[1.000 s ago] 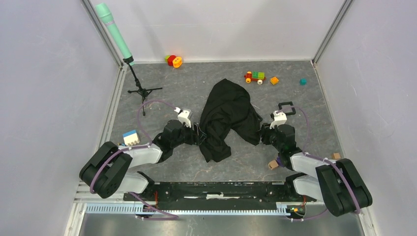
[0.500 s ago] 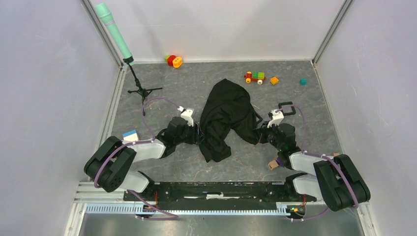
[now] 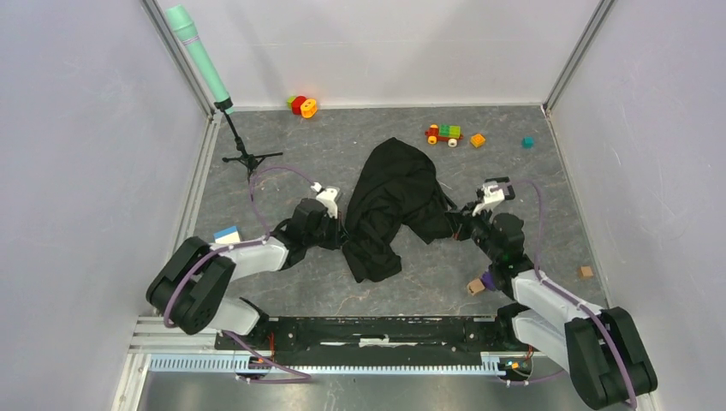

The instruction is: Remove the brooch from the garment

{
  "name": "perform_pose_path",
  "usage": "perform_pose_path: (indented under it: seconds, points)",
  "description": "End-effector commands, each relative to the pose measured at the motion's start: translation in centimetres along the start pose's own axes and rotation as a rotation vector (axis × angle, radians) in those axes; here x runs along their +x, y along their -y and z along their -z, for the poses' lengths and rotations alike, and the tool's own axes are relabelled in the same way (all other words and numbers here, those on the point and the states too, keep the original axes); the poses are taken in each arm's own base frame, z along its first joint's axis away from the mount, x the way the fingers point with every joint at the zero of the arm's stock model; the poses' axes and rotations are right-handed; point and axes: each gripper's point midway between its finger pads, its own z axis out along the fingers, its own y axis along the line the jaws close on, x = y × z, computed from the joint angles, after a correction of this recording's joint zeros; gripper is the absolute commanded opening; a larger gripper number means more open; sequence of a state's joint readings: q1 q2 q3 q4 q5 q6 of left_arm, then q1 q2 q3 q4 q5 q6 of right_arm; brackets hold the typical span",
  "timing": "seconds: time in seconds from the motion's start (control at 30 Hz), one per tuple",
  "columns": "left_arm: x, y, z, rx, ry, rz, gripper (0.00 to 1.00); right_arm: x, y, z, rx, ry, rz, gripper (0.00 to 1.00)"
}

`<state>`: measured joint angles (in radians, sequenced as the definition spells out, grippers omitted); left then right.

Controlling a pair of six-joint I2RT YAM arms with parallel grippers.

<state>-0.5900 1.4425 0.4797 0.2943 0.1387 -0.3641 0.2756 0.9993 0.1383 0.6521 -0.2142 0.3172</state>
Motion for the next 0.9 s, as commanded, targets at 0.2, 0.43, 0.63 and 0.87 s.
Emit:
perform_pose_path:
  seconds: [0.2,0.43,0.63,0.87]
  points:
    - [-15.9,0.4,11.2,-0.059,0.402,0.263,0.02,-22.4,-5.1,-2.4,-0.04,0.2,0.111,0.0]
    - [-26.2,0.4,24.9,-0.214,0.65,0.199,0.02,-36.0,-11.0,1.3,-0.159,0.368,0.189,0.0]
    - [-29.1,1.3,33.6,-0.362,0.697,0.078,0.02,-40.6,-14.8,5.4,-0.271,0.434,0.207,0.0]
    - [-29.4,2.3,39.9,-0.436,0.746,0.016,0.02,-41.9,-13.8,7.3,-0.177,0.464,0.236,0.0]
